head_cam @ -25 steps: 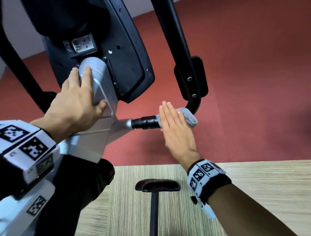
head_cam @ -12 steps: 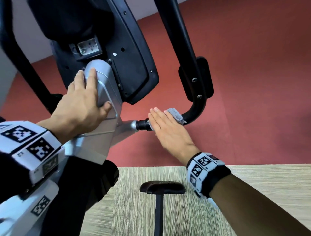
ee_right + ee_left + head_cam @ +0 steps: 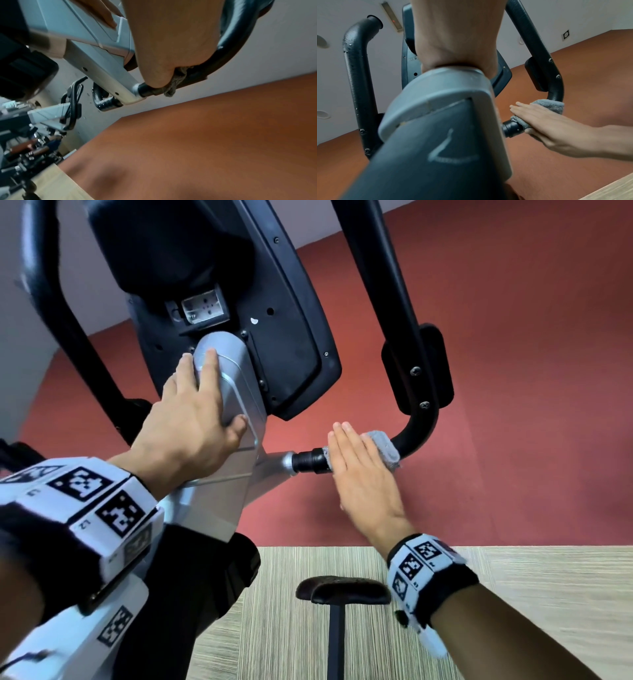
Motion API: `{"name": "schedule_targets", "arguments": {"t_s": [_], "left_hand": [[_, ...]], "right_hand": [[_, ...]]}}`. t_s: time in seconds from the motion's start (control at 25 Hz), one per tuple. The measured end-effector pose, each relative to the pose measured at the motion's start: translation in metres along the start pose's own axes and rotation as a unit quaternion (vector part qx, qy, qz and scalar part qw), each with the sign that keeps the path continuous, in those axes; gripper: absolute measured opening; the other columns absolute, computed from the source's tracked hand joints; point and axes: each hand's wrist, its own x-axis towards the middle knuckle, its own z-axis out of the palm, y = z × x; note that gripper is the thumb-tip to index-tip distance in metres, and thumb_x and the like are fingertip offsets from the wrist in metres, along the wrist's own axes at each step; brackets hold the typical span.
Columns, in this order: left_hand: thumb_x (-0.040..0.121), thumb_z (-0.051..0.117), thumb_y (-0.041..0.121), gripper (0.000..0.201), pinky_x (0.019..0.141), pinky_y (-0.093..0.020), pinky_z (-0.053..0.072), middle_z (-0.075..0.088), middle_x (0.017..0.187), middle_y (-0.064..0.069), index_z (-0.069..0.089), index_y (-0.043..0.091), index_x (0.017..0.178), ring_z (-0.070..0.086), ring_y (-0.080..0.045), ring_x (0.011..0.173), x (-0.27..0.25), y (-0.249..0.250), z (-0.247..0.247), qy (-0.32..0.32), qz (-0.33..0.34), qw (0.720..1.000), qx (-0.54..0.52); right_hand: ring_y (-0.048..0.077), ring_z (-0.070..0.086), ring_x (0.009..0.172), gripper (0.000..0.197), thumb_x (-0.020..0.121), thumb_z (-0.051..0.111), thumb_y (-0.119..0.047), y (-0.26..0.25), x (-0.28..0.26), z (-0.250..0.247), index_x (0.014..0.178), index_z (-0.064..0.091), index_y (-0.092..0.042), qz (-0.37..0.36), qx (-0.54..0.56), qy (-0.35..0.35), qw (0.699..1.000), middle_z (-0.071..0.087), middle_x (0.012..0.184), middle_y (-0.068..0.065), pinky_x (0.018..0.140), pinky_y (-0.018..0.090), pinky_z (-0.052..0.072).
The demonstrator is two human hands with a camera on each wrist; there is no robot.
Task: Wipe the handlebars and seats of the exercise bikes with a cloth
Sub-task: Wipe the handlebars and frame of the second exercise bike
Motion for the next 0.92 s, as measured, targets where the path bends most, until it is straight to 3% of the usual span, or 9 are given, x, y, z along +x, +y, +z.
{"name": "schedule_targets", "arguments": {"t_s": [0.12, 0.2, 0.28, 0.4, 0.48, 0.64, 0.76, 0.92], "left_hand": [[0.096, 0.063, 0.038, 0.094, 0.116, -0.055, 0.028, 0.001, 0.168, -0.018, 0.001, 0.017, 0.162, 0.016, -0.042, 0.151, 0.000, 0.001, 0.000, -0.002, 0.001, 1.000, -0.004], [0.096, 0.062, 0.039, 0.093, 0.116, -0.056, 0.028, 0.000, 0.168, -0.018, 0.001, 0.017, 0.162, 0.015, -0.042, 0.151, 0.000, 0.000, -0.001, -0.002, 0.002, 1.000, -0.004], [0.096, 0.062, 0.039, 0.093, 0.116, -0.056, 0.028, 0.000, 0.169, -0.018, 0.000, 0.017, 0.162, 0.014, -0.041, 0.151, 0.000, -0.002, -0.001, -0.002, 0.003, 1.000, -0.003], [0.096, 0.061, 0.040, 0.094, 0.117, -0.055, 0.027, 0.000, 0.169, -0.017, -0.001, 0.017, 0.163, 0.014, -0.040, 0.152, 0.000, -0.001, 0.000, -0.007, -0.001, 1.000, -0.005], [0.097, 0.061, 0.040, 0.093, 0.117, -0.055, 0.027, -0.001, 0.169, -0.017, -0.001, 0.018, 0.162, 0.013, -0.039, 0.152, 0.000, -0.001, 0.000, -0.006, -0.002, 1.000, -0.004], [0.097, 0.061, 0.040, 0.093, 0.117, -0.056, 0.027, -0.001, 0.169, -0.018, 0.000, 0.017, 0.162, 0.013, -0.039, 0.152, -0.002, 0.000, -0.002, -0.007, -0.001, 1.000, -0.007], [0.097, 0.060, 0.040, 0.093, 0.118, -0.055, 0.027, -0.001, 0.169, -0.017, -0.002, 0.017, 0.162, 0.012, -0.038, 0.153, -0.002, 0.002, -0.002, -0.008, 0.000, 1.000, -0.003], [0.098, 0.059, 0.040, 0.092, 0.118, -0.055, 0.028, -0.003, 0.169, -0.016, -0.003, 0.017, 0.163, 0.011, -0.037, 0.153, -0.002, 0.001, -0.003, -0.010, 0.000, 1.000, -0.002]], "right_hand": [[0.030, 0.006, 0.158, 0.072, 0.089, 0.026, 0.001, -0.011, 0.002, 0.010, 0.160, 0.014, 0.002, -0.047, -0.025, 0.019, 0.998, 0.011, 0.169, 0.019, 0.127, 0.043, 0.000], [0.030, -0.001, 0.158, 0.076, 0.089, 0.032, -0.003, -0.002, 0.003, 0.005, 0.161, 0.007, 0.003, -0.051, -0.007, -0.011, 0.999, 0.002, 0.170, 0.019, 0.127, 0.043, -0.003], [0.032, -0.005, 0.158, 0.079, 0.092, 0.041, -0.007, -0.010, 0.006, -0.001, 0.160, 0.003, 0.004, -0.010, -0.003, -0.028, 1.000, -0.002, 0.170, 0.020, 0.126, 0.043, -0.007], [0.032, -0.009, 0.157, 0.071, 0.091, 0.016, 0.000, -0.027, 0.012, 0.005, 0.160, -0.001, 0.003, -0.037, -0.016, -0.005, 0.999, -0.007, 0.169, 0.020, 0.124, 0.043, -0.011], [0.031, -0.010, 0.157, 0.074, 0.088, 0.012, -0.002, -0.018, 0.013, 0.003, 0.160, -0.003, 0.002, -0.066, -0.021, -0.027, 0.997, -0.010, 0.169, 0.018, 0.124, 0.042, -0.010], [0.031, -0.002, 0.158, 0.075, 0.088, 0.016, -0.009, -0.030, 0.019, 0.004, 0.160, 0.003, 0.003, -0.005, -0.019, -0.028, 0.999, 0.002, 0.170, 0.019, 0.124, 0.042, -0.009], [0.029, 0.005, 0.158, 0.067, 0.094, 0.024, -0.006, -0.034, 0.015, 0.018, 0.160, 0.012, 0.001, -0.049, -0.050, 0.000, 0.998, 0.007, 0.170, 0.017, 0.124, 0.043, -0.003], [0.029, 0.000, 0.158, 0.072, 0.091, 0.017, -0.008, -0.035, 0.025, 0.009, 0.161, 0.007, 0.001, 0.007, -0.003, -0.019, 1.000, 0.003, 0.170, 0.017, 0.125, 0.041, -0.005]]}}
